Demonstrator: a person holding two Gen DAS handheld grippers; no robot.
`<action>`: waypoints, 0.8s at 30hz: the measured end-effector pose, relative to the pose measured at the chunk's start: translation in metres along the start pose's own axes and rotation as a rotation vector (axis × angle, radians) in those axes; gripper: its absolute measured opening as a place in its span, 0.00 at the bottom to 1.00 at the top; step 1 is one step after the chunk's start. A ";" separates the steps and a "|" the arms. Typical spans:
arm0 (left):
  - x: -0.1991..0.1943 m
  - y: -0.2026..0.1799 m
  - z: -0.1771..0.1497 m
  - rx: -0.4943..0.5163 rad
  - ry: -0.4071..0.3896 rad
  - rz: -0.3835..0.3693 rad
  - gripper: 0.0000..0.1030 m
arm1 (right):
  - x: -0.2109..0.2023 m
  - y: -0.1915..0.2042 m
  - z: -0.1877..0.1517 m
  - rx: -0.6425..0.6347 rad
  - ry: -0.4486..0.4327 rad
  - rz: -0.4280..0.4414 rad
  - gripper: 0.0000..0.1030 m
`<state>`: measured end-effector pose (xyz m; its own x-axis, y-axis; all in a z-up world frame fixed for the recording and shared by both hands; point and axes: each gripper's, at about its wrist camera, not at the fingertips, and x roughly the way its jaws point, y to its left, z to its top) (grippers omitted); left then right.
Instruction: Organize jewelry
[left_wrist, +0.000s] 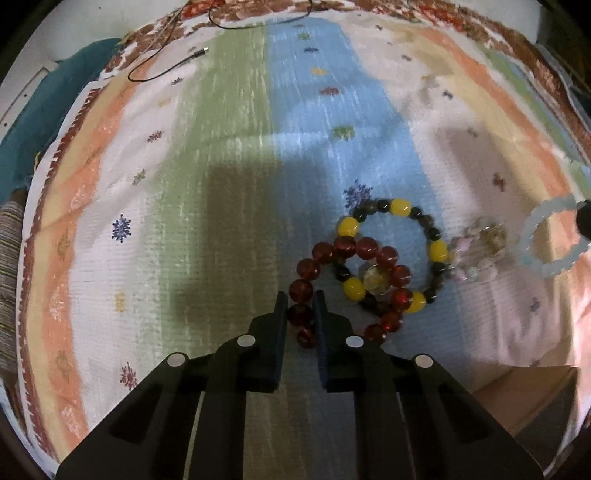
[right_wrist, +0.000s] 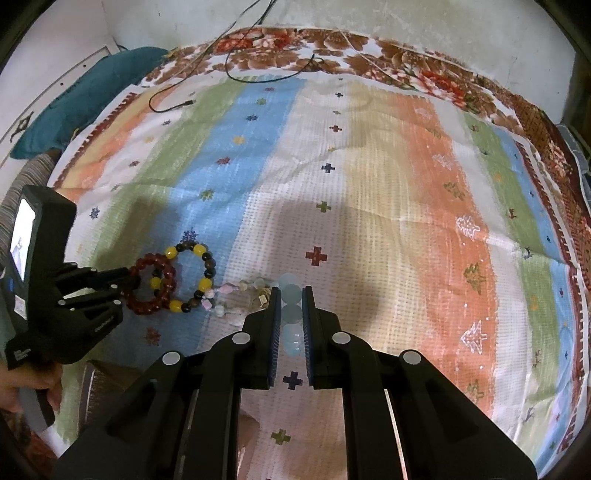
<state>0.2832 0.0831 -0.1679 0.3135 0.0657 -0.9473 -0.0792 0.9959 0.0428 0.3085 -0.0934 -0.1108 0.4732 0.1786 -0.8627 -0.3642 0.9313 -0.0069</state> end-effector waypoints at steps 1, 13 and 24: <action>-0.006 -0.001 0.000 -0.003 -0.009 -0.013 0.13 | -0.002 0.000 0.000 0.001 -0.004 0.003 0.12; -0.070 -0.012 0.004 -0.008 -0.125 -0.117 0.13 | -0.034 0.021 -0.010 -0.016 -0.043 0.038 0.12; -0.099 -0.022 -0.003 0.008 -0.171 -0.148 0.13 | -0.065 0.015 -0.021 0.029 -0.093 0.067 0.12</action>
<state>0.2515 0.0550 -0.0760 0.4772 -0.0722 -0.8758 -0.0136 0.9959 -0.0895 0.2555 -0.0978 -0.0650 0.5218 0.2679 -0.8099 -0.3745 0.9250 0.0647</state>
